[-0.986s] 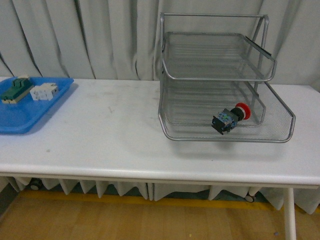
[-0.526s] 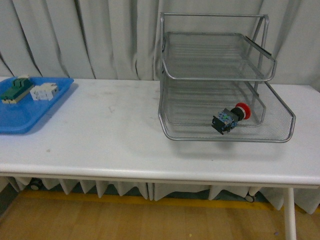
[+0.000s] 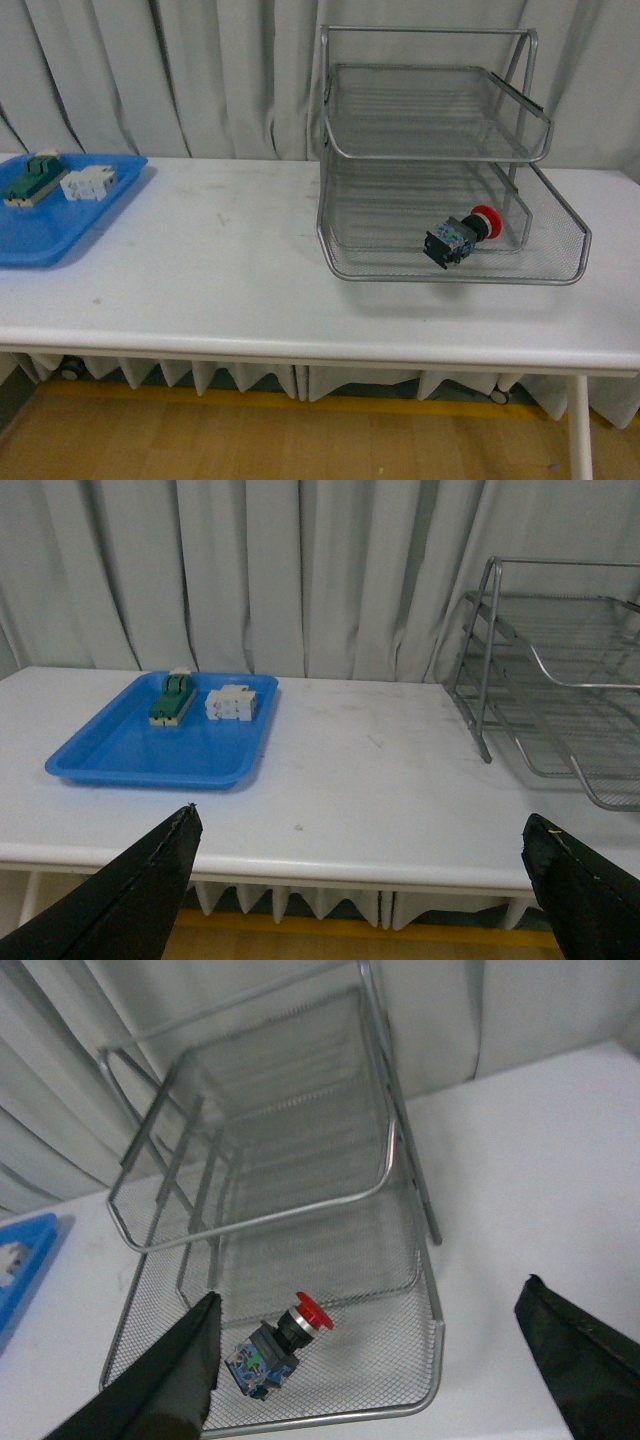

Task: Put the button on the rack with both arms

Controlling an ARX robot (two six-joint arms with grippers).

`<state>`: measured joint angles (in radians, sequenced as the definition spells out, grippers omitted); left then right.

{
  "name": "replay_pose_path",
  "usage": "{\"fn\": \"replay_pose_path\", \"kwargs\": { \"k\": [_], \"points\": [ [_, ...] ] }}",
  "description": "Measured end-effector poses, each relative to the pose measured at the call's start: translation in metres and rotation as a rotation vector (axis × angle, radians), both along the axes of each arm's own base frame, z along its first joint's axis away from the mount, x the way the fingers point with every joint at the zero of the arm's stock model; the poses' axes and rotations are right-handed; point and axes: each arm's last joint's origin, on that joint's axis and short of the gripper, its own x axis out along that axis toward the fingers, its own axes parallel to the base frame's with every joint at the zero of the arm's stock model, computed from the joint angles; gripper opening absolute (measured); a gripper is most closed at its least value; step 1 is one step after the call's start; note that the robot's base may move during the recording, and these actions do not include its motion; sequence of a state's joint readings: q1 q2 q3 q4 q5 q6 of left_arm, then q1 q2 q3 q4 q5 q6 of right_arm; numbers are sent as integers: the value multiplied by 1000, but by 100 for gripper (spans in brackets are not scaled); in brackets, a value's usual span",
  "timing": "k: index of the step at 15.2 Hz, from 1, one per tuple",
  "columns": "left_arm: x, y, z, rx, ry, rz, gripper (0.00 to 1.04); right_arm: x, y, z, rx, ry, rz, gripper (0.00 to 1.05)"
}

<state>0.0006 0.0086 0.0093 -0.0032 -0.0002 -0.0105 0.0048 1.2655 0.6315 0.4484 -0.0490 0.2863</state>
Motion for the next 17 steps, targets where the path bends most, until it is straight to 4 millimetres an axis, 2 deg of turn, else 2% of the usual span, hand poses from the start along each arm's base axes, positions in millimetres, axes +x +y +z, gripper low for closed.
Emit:
{"fn": "replay_pose_path", "kwargs": {
  "k": [1,3,5,7,9,12,14,17],
  "points": [
    [0,0,0,0,0,0,98,35,11,-8,28,117,21,81],
    [0,0,0,0,0,0,98,65,37,-11,19,229,97,54],
    [0,0,0,0,0,0,98,70,62,-27,-49,367,191,26],
    [0,0,0,0,0,0,98,64,78,-48,-123,491,272,2],
    [0,0,0,0,0,0,98,63,86,-63,-160,541,294,2],
    [0,0,0,0,0,0,98,65,98,-95,-198,637,334,2],
    [0,0,0,0,0,0,98,70,103,-104,-208,663,338,2],
    [0,0,0,0,0,0,98,86,108,-106,-224,662,321,2]
  ]
}}
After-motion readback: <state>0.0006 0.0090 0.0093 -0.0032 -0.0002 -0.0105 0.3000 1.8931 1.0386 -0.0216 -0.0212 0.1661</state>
